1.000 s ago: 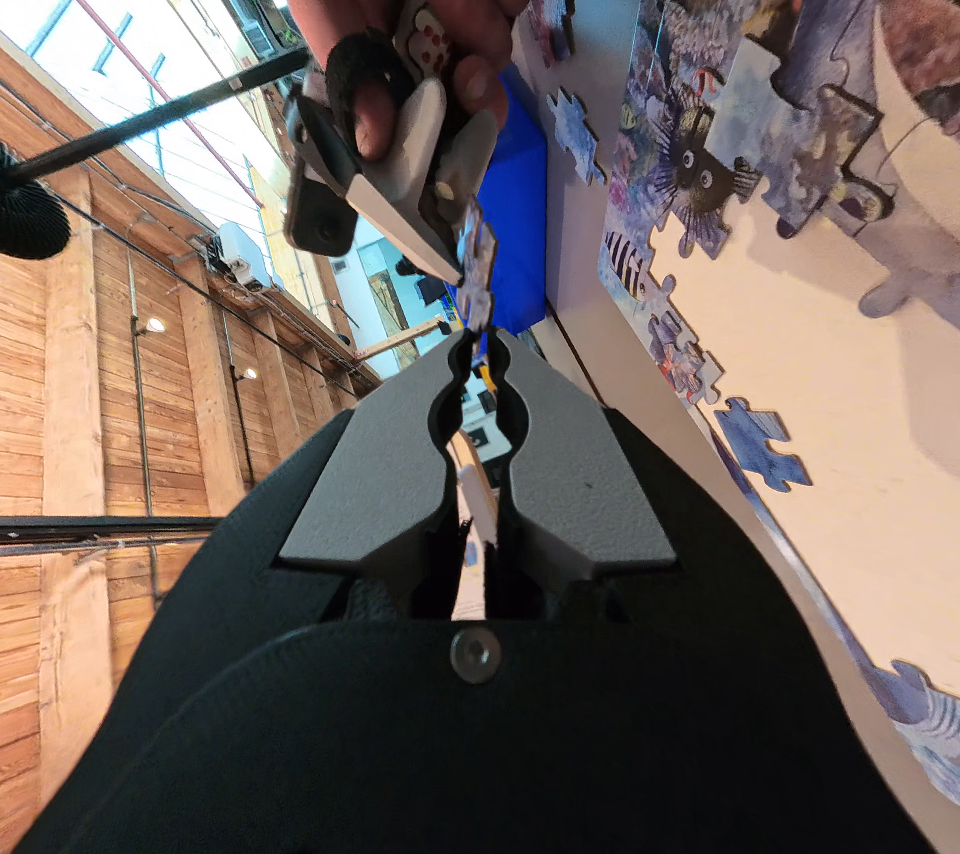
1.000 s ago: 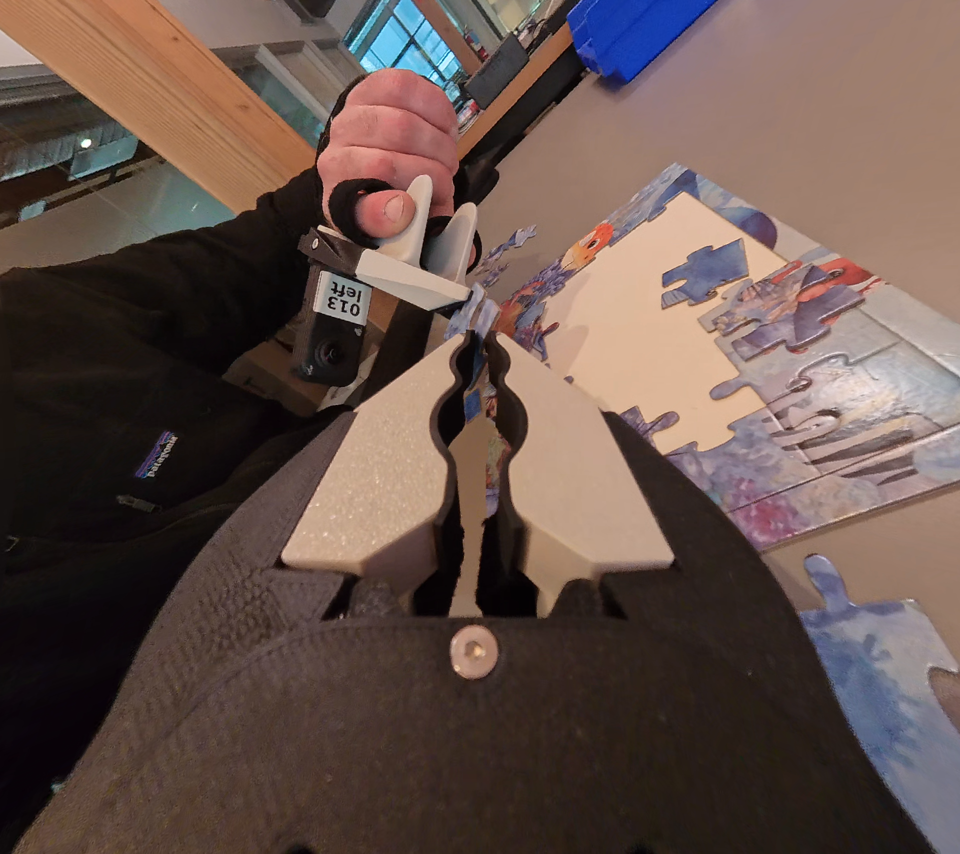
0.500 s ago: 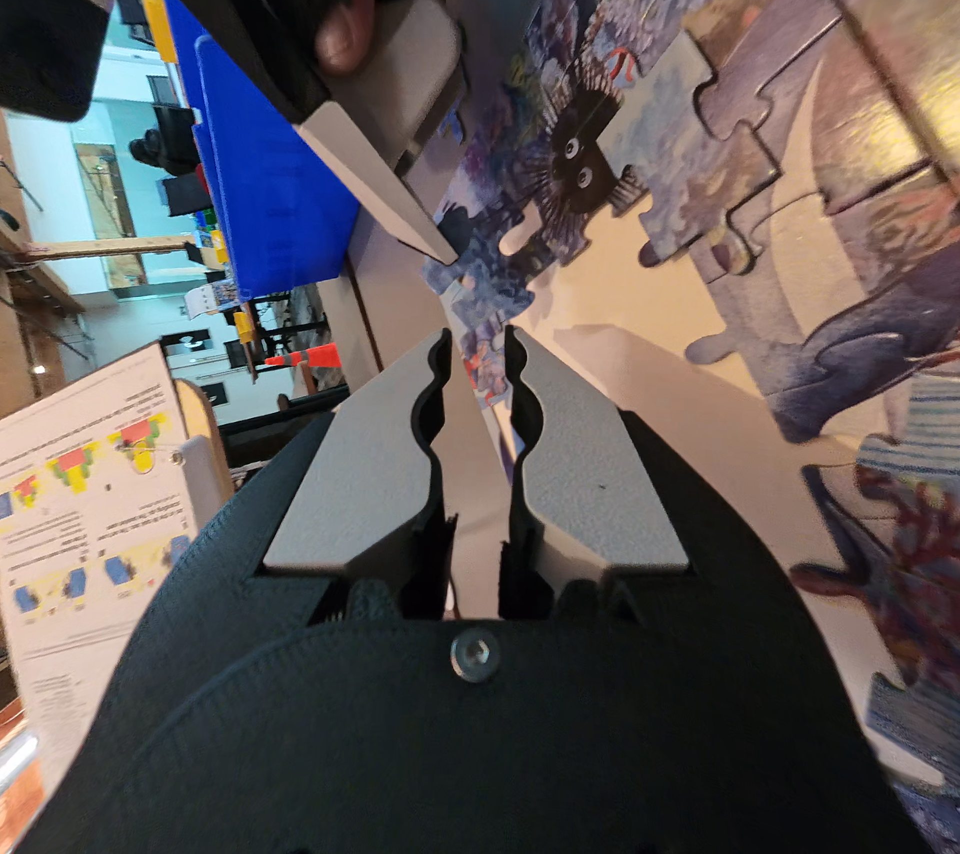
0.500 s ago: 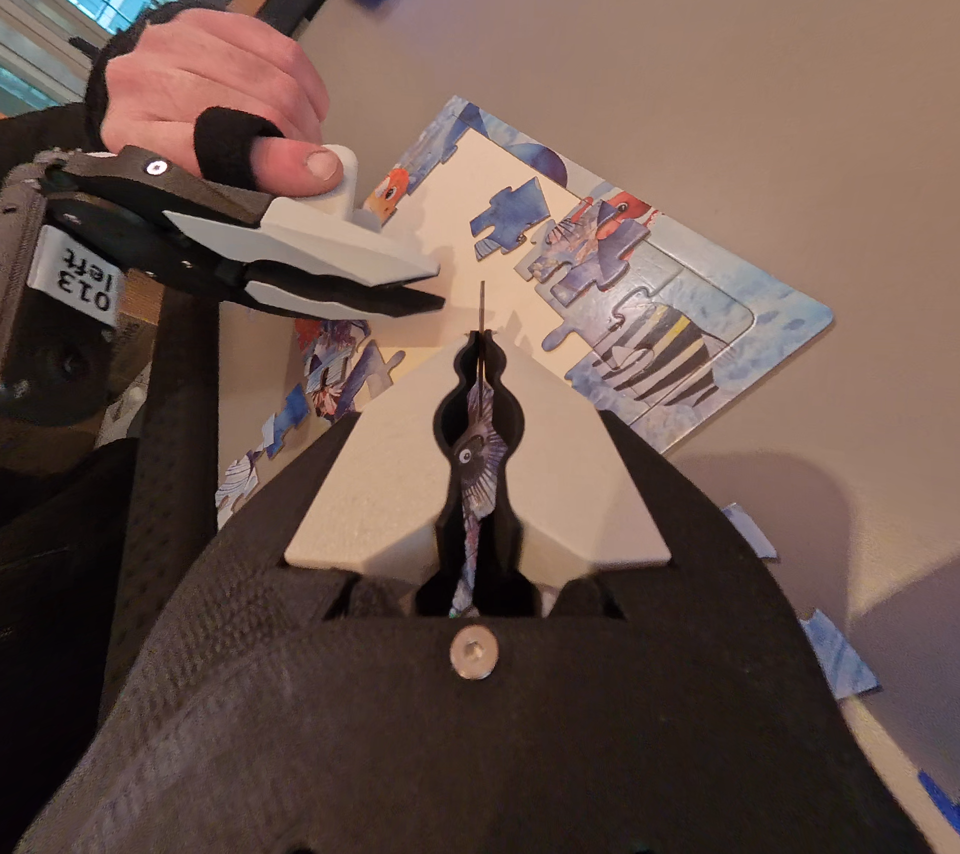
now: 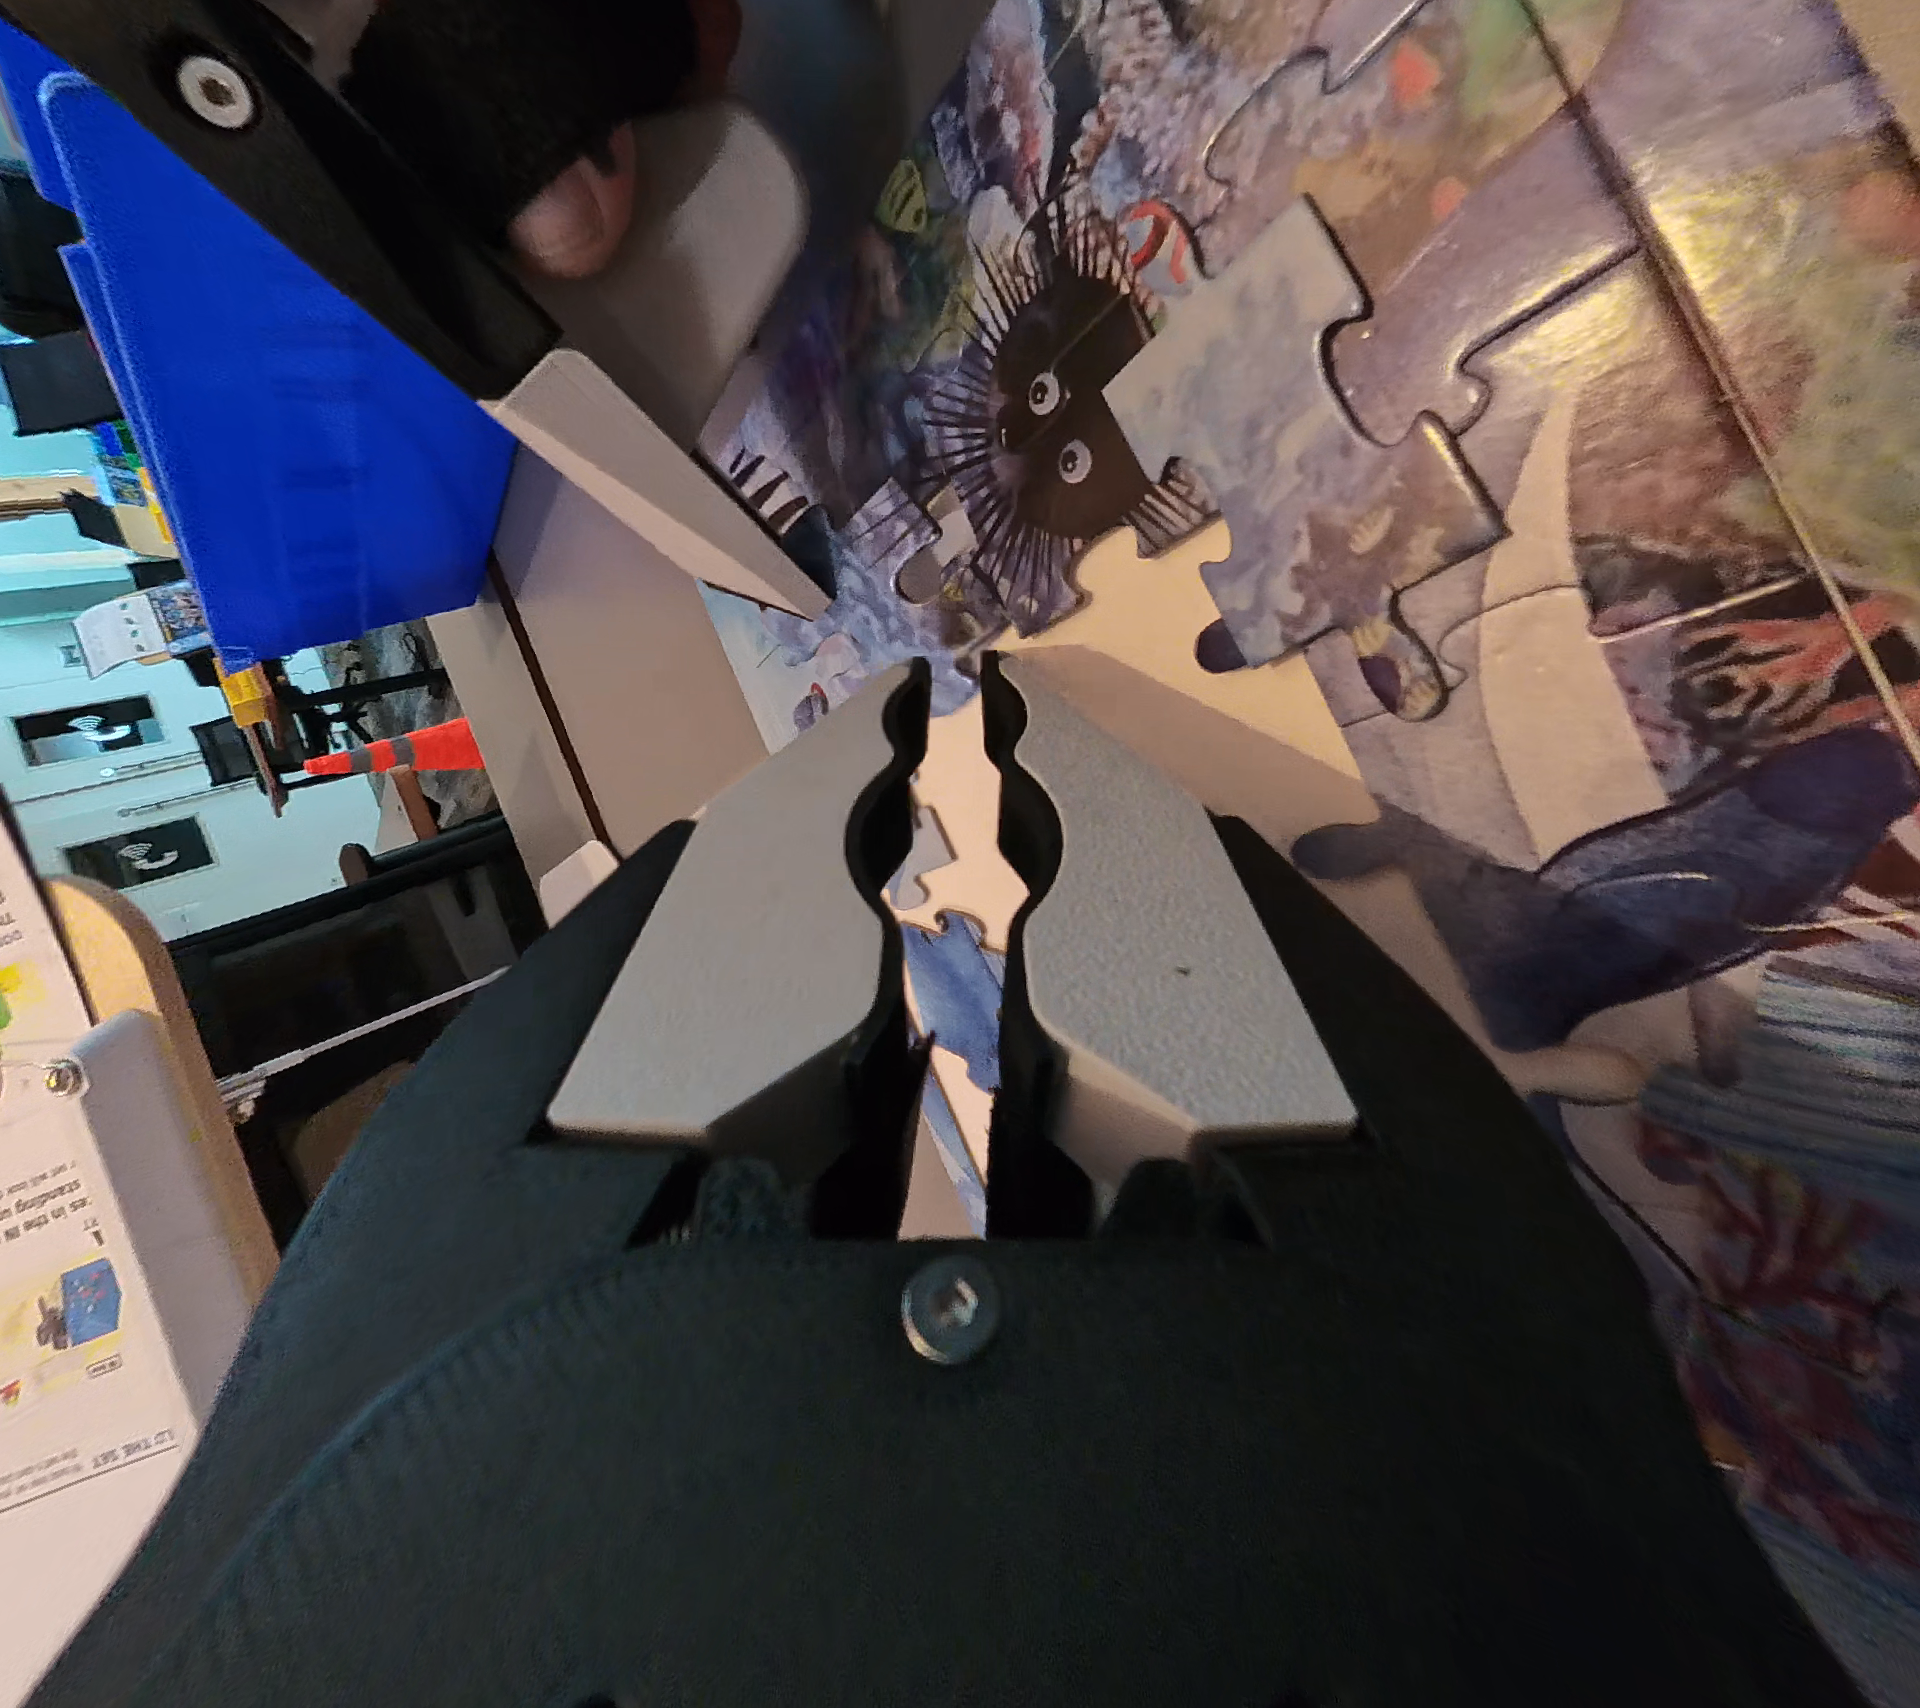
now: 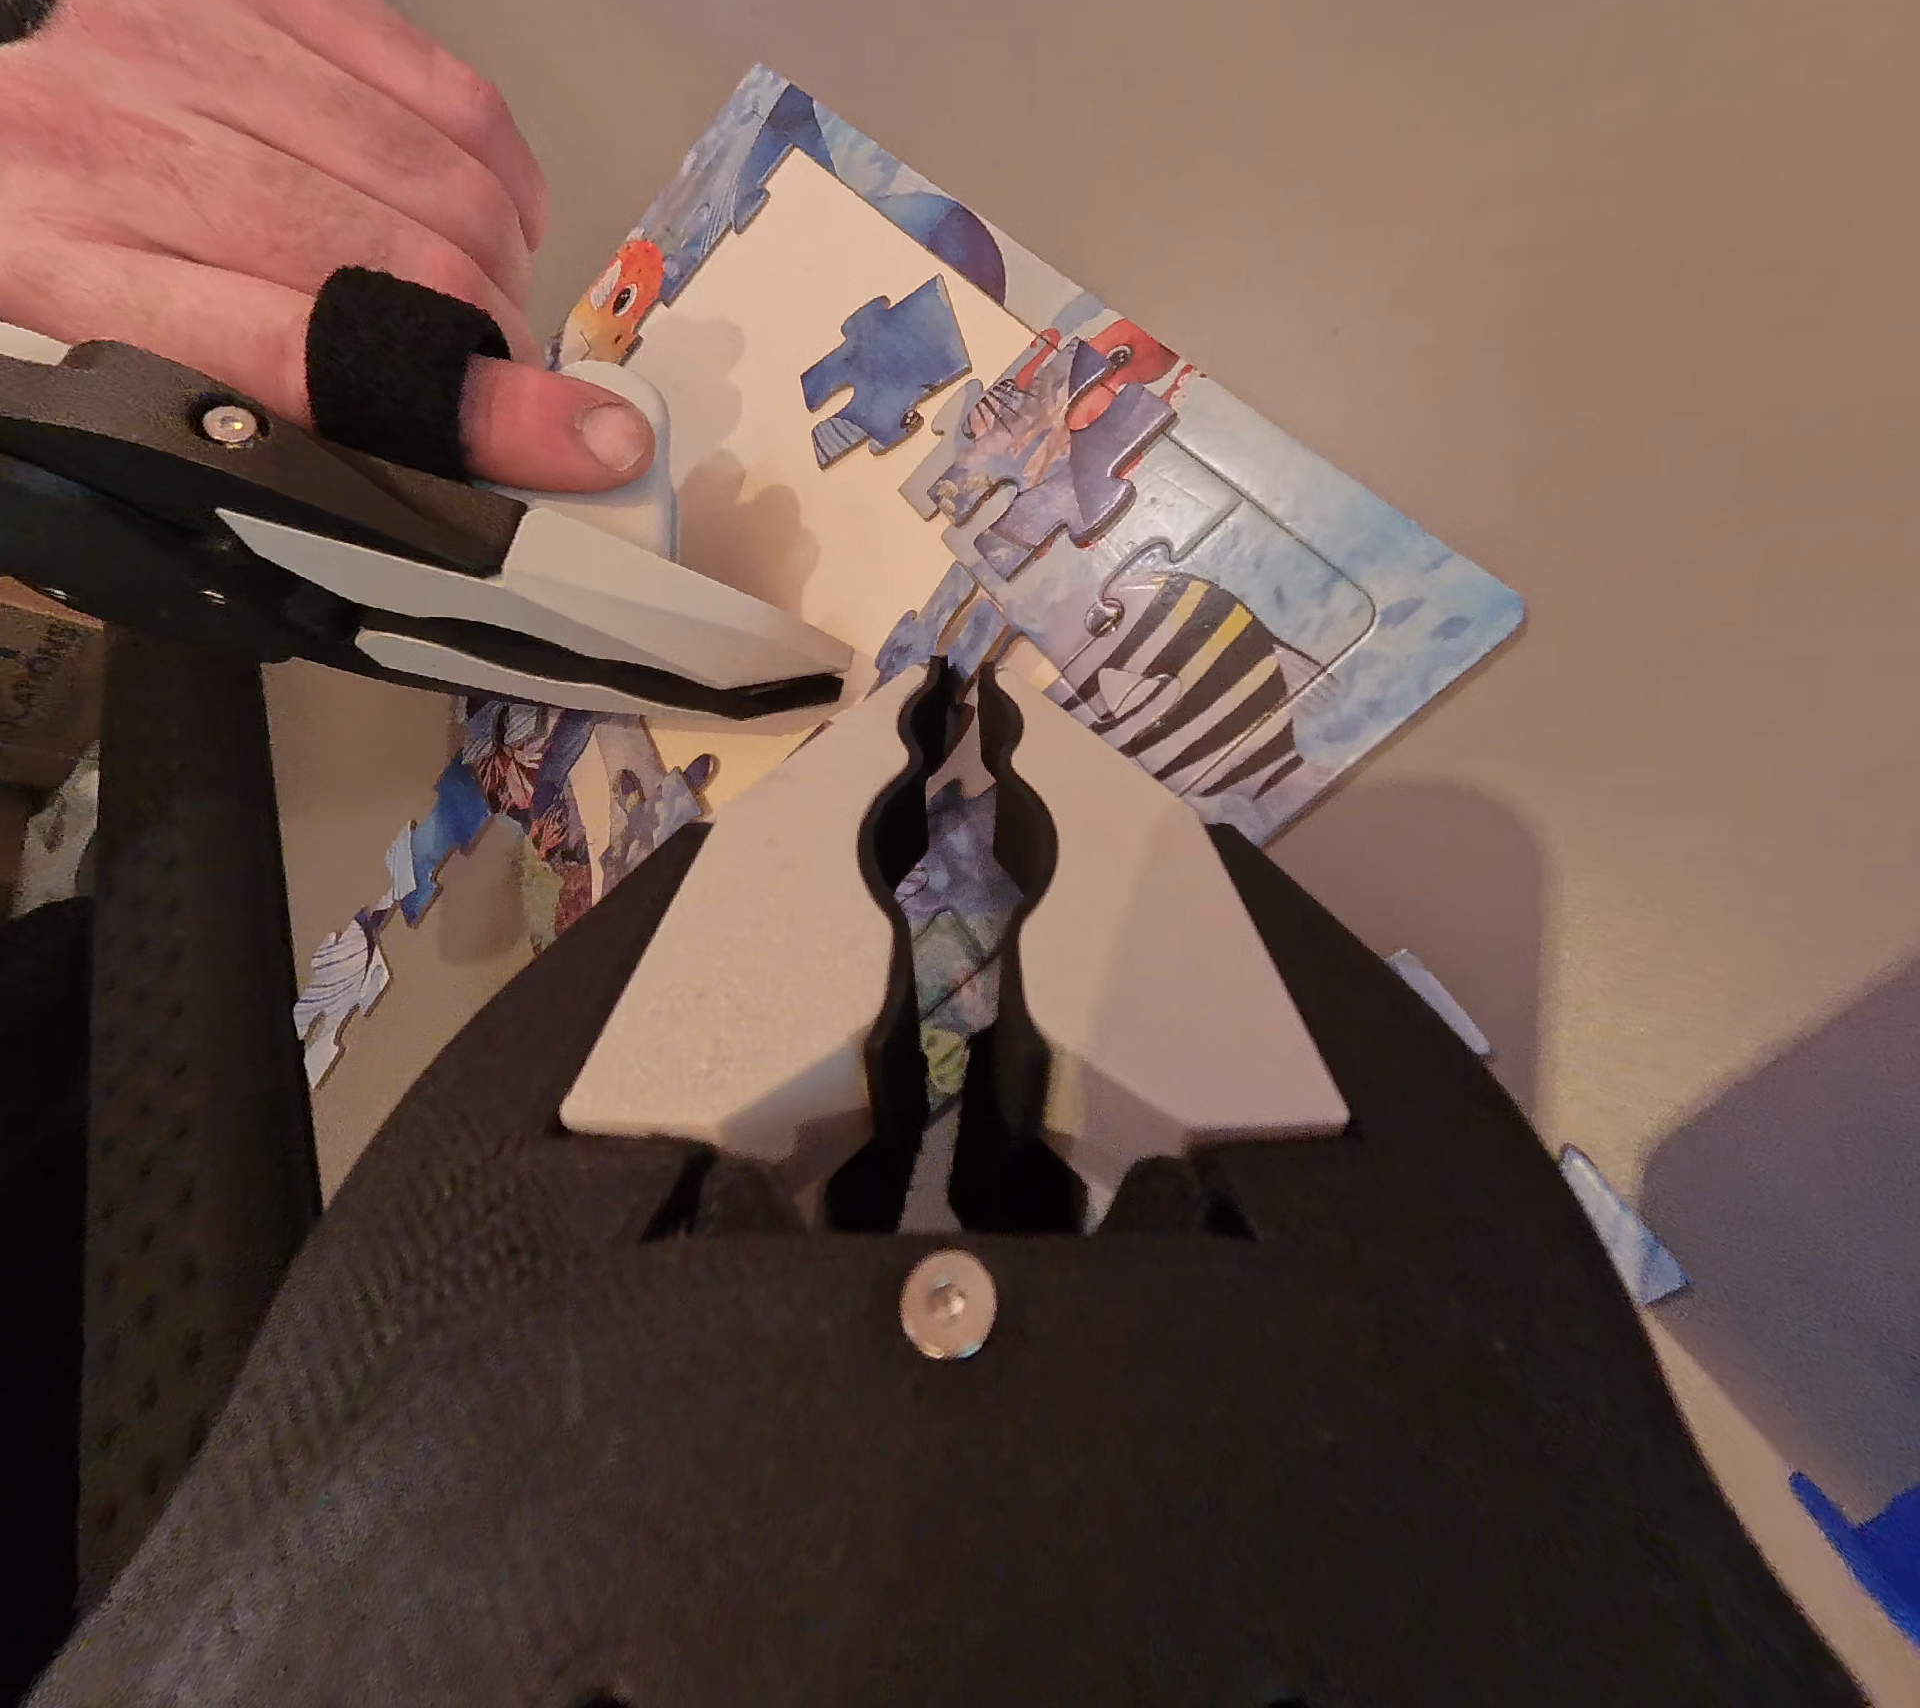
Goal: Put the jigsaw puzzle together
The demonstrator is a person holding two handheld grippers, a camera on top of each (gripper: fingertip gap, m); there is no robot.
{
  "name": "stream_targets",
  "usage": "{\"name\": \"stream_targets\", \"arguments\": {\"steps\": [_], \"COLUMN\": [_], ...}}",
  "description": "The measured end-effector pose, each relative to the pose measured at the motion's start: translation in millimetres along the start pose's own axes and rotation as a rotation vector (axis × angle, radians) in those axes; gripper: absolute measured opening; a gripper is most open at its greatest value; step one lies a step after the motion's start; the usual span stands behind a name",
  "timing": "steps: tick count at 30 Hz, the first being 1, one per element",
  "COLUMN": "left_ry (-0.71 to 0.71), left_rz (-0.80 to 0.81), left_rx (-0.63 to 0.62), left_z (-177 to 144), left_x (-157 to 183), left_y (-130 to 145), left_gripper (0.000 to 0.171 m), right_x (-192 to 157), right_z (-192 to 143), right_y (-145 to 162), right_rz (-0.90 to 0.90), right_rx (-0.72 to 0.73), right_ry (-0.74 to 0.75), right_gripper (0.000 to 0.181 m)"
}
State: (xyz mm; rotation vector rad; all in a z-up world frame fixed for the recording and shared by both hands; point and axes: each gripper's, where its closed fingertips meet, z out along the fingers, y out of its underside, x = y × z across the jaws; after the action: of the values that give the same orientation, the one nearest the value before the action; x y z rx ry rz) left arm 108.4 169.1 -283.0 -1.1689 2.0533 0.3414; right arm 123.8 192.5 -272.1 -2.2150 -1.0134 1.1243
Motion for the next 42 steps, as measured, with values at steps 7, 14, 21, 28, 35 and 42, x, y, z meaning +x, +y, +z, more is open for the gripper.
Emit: {"name": "stream_targets", "arguments": {"steps": [7,14,21,28,35,42], "left_ry": [0.017,0.033,0.034,0.03,0.019,0.027], "left_rz": [-0.011,-0.016,-0.021,-0.008,-0.017,-0.032], "left_rx": [-0.022,-0.032,-0.039,-0.043,-0.055,-0.051], "left_z": [6,8,10,11,9,8], "left_x": [1,-1,-2,-3,-8,-6], "left_y": [4,5,6,6,9,9], "left_gripper": [0.0,0.0,0.0,0.0,0.002,0.002], "right_x": [0,3,0,4,7,7], "right_z": [-2,1,-8,-18,-6,-4], "right_y": [4,11,6,4,19,18], "right_rz": [-0.086,-0.177,-0.215,-0.208,-0.26,-0.294], "right_rx": [-0.051,-0.123,-0.111,-0.093,-0.183,-0.182], "right_ry": [0.067,0.152,0.164,0.159,0.182,0.205], "right_gripper": [0.006,0.015,0.021,0.012,0.002,0.0]}}
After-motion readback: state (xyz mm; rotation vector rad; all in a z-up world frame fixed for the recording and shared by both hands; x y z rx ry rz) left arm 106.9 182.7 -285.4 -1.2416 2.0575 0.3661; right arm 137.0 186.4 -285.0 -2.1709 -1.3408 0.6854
